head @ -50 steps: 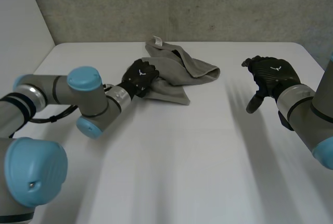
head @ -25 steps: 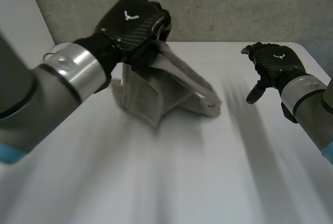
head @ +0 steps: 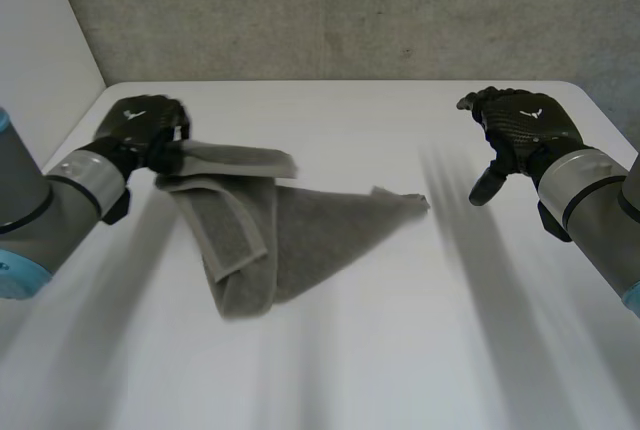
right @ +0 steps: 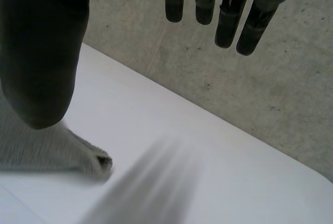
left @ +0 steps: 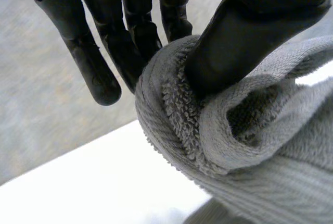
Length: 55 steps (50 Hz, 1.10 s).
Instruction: Fold the towel.
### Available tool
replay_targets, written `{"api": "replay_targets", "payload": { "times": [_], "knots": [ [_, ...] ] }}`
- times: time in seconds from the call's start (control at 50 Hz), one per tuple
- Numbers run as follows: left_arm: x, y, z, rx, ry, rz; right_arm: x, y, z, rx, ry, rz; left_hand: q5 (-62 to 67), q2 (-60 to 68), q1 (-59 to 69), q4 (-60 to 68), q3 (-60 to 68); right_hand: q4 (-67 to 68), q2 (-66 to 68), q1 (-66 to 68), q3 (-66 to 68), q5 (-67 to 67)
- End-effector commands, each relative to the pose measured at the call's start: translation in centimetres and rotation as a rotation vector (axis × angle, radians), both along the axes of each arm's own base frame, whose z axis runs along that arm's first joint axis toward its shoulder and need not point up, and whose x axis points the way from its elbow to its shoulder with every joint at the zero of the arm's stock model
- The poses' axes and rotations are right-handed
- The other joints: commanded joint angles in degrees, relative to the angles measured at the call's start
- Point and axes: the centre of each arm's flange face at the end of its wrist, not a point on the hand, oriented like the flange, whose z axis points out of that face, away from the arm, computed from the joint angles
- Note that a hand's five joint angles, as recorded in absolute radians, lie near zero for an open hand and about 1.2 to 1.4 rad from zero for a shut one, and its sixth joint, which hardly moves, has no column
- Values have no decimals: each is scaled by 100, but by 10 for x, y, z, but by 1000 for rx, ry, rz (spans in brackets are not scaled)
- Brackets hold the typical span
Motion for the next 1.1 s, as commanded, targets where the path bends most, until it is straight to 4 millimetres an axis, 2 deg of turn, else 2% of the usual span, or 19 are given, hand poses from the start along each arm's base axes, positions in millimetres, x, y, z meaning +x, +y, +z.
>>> {"api": "replay_targets", "payload": {
  "times": [0.02, 0.24, 0.26, 0.28, 0.3, 0.32, 0.38, 0.42, 0.46, 0.56, 0.62, 0.72, 0.8, 0.9, 0.94, 1.06, 1.1],
  "knots": [
    [40, -24, -13, 14, -48, 109, 1, 1, -2, 12, 2, 8, 519, 551, 705, 271, 594, -476, -365, -330, -397, -326],
    [79, -39, -24, 53, -62, 201, 16, 12, -13, 48, 10, 80, 519, 551, 705, 271, 594, -476, -365, -330, -397, -326],
    [82, -38, -26, 61, -62, 207, 17, 13, -13, 48, 10, 85, -1044, -1012, -858, -1292, -969, -476, -365, -330, -397, -326],
    [82, -37, -26, 61, -62, 207, 17, 13, -13, 48, 10, 85, -1060, -1027, -873, -1307, -985, -476, -365, -330, -397, -326],
    [81, -34, -28, 73, -61, 205, 17, 14, -13, 48, 10, 86, -3175, -3142, -2989, -3423, -3100, -476, -365, -330, -397, -326],
    [80, -31, -30, 83, -62, 198, 17, 14, -14, 50, 11, 86, -4411, -4379, -4225, -4659, -4337, -476, -365, -330, -397, -326],
    [78, -27, -32, 93, -62, 194, 19, 16, -14, 53, 10, 93, -4895, -4863, -4709, -5143, -4820, -476, -365, -330, -397, -326],
    [76, -20, -28, 91, -61, 188, 21, 19, -15, 54, 12, 103, -5932, -5900, -5746, -6180, -5857, -476, -365, -330, -397, -326],
    [73, -15, -25, 86, -59, 179, 24, 22, -15, 57, 12, 113, -6221, -6189, -6035, -6469, -6146, -476, -365, -330, -397, -326],
    [56, 5, -11, 58, -52, 99, 28, 30, -18, 86, 24, 136, -6258, -6225, -6072, -6506, -6183, -476, -365, -330, -397, -326],
    [52, 10, -7, 50, -48, 67, 30, 31, -19, 92, 26, 143, -6224, -6192, -6038, -6472, -6149, -476, -365, -330, -397, -326],
    [26, 38, 4, 22, -36, -108, 34, 35, -23, 102, 32, 157, -6106, -6074, -5920, -6354, -6031, -476, -365, -330, -397, -326],
    [17, 50, 8, 1, -44, -182, 34, 36, -26, 114, 36, 160, -6022, -5990, -5836, -6270, -5947, -476, -365, -330, -397, -326],
    [13, 55, 3, -14, -93, -231, 38, 40, -29, 127, 38, 178, -5988, -5956, -5802, -6236, -5913, -476, -365, -330, -397, -326],
    [12, 55, -10, 11, -143, -243, 41, 43, -29, 132, 38, 192, -5654, -5622, -5468, -5902, -5579, -476, -365, -330, -397, -326],
    [5, 59, -28, 52, -222, -291, 47, 50, -32, 139, 40, 227, -5265, -5233, -5079, -5513, -5190, -476, -365, -330, -397, -326],
    [1, 62, -42, 74, -281, -327, 48, 51, -33, 144, 42, 228, -5265, -5233, -5079, -5513, -5190, -476, -365, -330, -397, -326]
  ]
}}
